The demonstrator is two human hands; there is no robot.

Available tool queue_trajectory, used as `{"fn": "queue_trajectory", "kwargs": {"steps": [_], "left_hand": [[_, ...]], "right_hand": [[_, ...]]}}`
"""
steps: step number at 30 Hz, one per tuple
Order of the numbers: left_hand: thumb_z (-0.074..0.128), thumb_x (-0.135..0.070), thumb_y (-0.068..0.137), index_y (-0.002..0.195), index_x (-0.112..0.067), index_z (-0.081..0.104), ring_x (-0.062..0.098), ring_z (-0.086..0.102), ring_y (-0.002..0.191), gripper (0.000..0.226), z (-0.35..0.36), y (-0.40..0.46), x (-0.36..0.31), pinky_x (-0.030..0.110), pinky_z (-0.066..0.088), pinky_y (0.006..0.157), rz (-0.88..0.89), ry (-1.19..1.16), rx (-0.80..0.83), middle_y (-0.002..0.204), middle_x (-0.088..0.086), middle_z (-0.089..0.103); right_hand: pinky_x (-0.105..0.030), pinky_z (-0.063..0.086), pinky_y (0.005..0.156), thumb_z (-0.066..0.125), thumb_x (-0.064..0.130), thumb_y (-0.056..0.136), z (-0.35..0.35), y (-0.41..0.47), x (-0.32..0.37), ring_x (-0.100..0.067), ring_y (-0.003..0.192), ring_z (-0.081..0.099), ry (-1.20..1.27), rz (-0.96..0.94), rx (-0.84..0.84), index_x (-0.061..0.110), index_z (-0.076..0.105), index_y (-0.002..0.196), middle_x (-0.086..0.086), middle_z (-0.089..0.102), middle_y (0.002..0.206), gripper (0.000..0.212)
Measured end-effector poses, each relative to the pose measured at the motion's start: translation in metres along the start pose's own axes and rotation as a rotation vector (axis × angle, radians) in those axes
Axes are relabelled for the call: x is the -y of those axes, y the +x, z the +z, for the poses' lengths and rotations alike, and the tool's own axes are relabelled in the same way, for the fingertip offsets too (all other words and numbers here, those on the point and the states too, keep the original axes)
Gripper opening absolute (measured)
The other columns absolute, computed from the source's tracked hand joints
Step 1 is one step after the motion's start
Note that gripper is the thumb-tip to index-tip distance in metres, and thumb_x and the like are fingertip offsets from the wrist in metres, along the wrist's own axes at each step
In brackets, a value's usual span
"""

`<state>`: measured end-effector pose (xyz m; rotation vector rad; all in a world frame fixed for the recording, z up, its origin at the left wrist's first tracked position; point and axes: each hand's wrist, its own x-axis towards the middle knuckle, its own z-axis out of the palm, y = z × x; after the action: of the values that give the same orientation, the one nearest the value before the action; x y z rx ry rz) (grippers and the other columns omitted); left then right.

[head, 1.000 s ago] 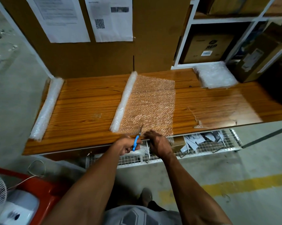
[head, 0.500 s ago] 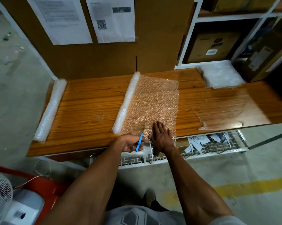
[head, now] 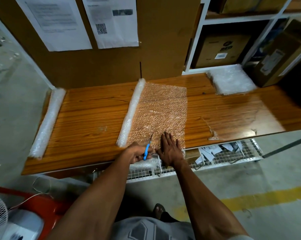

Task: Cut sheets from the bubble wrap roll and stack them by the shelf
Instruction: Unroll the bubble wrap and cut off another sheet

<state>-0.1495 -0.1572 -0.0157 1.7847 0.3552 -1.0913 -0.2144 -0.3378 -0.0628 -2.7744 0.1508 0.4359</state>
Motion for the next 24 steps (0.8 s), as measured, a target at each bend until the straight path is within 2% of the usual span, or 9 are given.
{"fn": "queue_trajectory", "kwargs": {"steps": [2, 4, 6, 10, 12, 17, 19, 22, 24], "left_hand": [[0.079, -0.012, 0.089, 0.105, -0.001, 0.072, 0.011, 0.067, 0.052, 0.021, -0.001, -0.002, -0.004, 0.014, 0.033, 0.034, -0.029, -0.031, 0.068, 0.082, 0.016, 0.073], [0.082, -0.017, 0.086, 0.109, -0.002, 0.071, 0.019, 0.076, 0.078, 0.030, -0.002, -0.003, -0.009, 0.015, 0.043, 0.039, -0.054, -0.051, 0.126, 0.096, 0.016, 0.074], [0.085, -0.023, 0.083, 0.113, -0.001, 0.070, 0.023, 0.077, 0.089, 0.040, -0.004, -0.009, -0.016, 0.017, 0.053, 0.046, -0.063, -0.054, 0.167, 0.106, 0.017, 0.076], [0.081, -0.028, 0.086, 0.098, -0.003, 0.068, 0.018, 0.077, 0.074, 0.030, -0.008, -0.018, -0.022, 0.013, 0.045, 0.039, -0.057, -0.042, 0.225, 0.097, 0.014, 0.074], [0.082, -0.027, 0.085, 0.101, 0.000, 0.068, 0.019, 0.077, 0.072, 0.035, -0.010, -0.019, -0.024, 0.014, 0.046, 0.039, -0.055, -0.061, 0.207, 0.096, 0.016, 0.074], [0.081, -0.019, 0.087, 0.092, 0.003, 0.067, 0.016, 0.075, 0.062, 0.026, -0.011, -0.020, -0.026, 0.014, 0.045, 0.037, -0.074, -0.046, 0.182, 0.094, 0.019, 0.073], [0.081, -0.019, 0.087, 0.092, 0.001, 0.069, 0.016, 0.075, 0.067, 0.024, -0.012, -0.017, -0.023, 0.014, 0.045, 0.039, -0.089, -0.041, 0.193, 0.095, 0.018, 0.074], [0.084, -0.022, 0.085, 0.097, -0.002, 0.072, 0.018, 0.076, 0.078, 0.027, -0.015, -0.013, -0.021, 0.018, 0.050, 0.057, -0.122, -0.054, 0.230, 0.097, 0.015, 0.077], [0.082, -0.026, 0.087, 0.099, -0.001, 0.072, 0.015, 0.073, 0.077, 0.029, -0.018, -0.014, -0.022, 0.016, 0.047, 0.054, -0.151, -0.044, 0.285, 0.097, 0.014, 0.076]], "right_hand": [[-0.051, -0.009, 0.126, 0.032, 0.057, 0.108, 0.000, 0.001, 0.000, -0.025, 0.160, -0.017, 0.013, -0.007, -0.026, 0.016, -0.006, 0.168, -0.004, -0.016, 0.174, 0.082], [-0.049, -0.010, 0.125, 0.032, 0.056, 0.108, 0.000, 0.001, 0.001, -0.024, 0.161, -0.013, 0.042, -0.026, -0.069, 0.019, -0.003, 0.168, -0.002, -0.013, 0.174, 0.079], [-0.048, -0.010, 0.124, 0.030, 0.056, 0.108, 0.001, 0.003, 0.003, -0.024, 0.162, -0.010, 0.080, -0.023, -0.109, 0.019, 0.001, 0.168, -0.003, -0.008, 0.175, 0.076], [-0.051, -0.010, 0.126, 0.025, 0.074, 0.102, -0.001, 0.008, 0.007, -0.027, 0.161, -0.014, 0.052, 0.014, -0.063, 0.015, -0.005, 0.168, -0.005, -0.012, 0.174, 0.093], [-0.053, -0.010, 0.126, 0.023, 0.080, 0.098, 0.000, 0.012, 0.010, -0.028, 0.160, -0.015, 0.038, 0.025, -0.048, 0.014, -0.009, 0.167, -0.007, -0.015, 0.174, 0.101], [-0.058, -0.009, 0.128, 0.029, 0.084, 0.095, 0.002, 0.016, 0.016, -0.030, 0.159, -0.020, 0.020, 0.066, -0.029, 0.016, -0.012, 0.166, -0.008, -0.020, 0.172, 0.107], [-0.059, -0.011, 0.127, 0.029, 0.086, 0.093, 0.003, 0.017, 0.019, -0.031, 0.158, -0.023, -0.001, 0.082, -0.024, 0.016, -0.014, 0.166, -0.009, -0.023, 0.171, 0.110], [-0.058, -0.015, 0.125, 0.020, 0.094, 0.085, 0.003, 0.019, 0.020, -0.032, 0.157, -0.026, -0.006, 0.092, -0.005, 0.018, -0.016, 0.165, -0.008, -0.027, 0.169, 0.116], [-0.056, -0.017, 0.123, 0.019, 0.093, 0.086, 0.004, 0.019, 0.017, -0.031, 0.158, -0.023, -0.010, 0.079, -0.018, 0.020, -0.012, 0.166, -0.006, -0.026, 0.170, 0.113]]}}
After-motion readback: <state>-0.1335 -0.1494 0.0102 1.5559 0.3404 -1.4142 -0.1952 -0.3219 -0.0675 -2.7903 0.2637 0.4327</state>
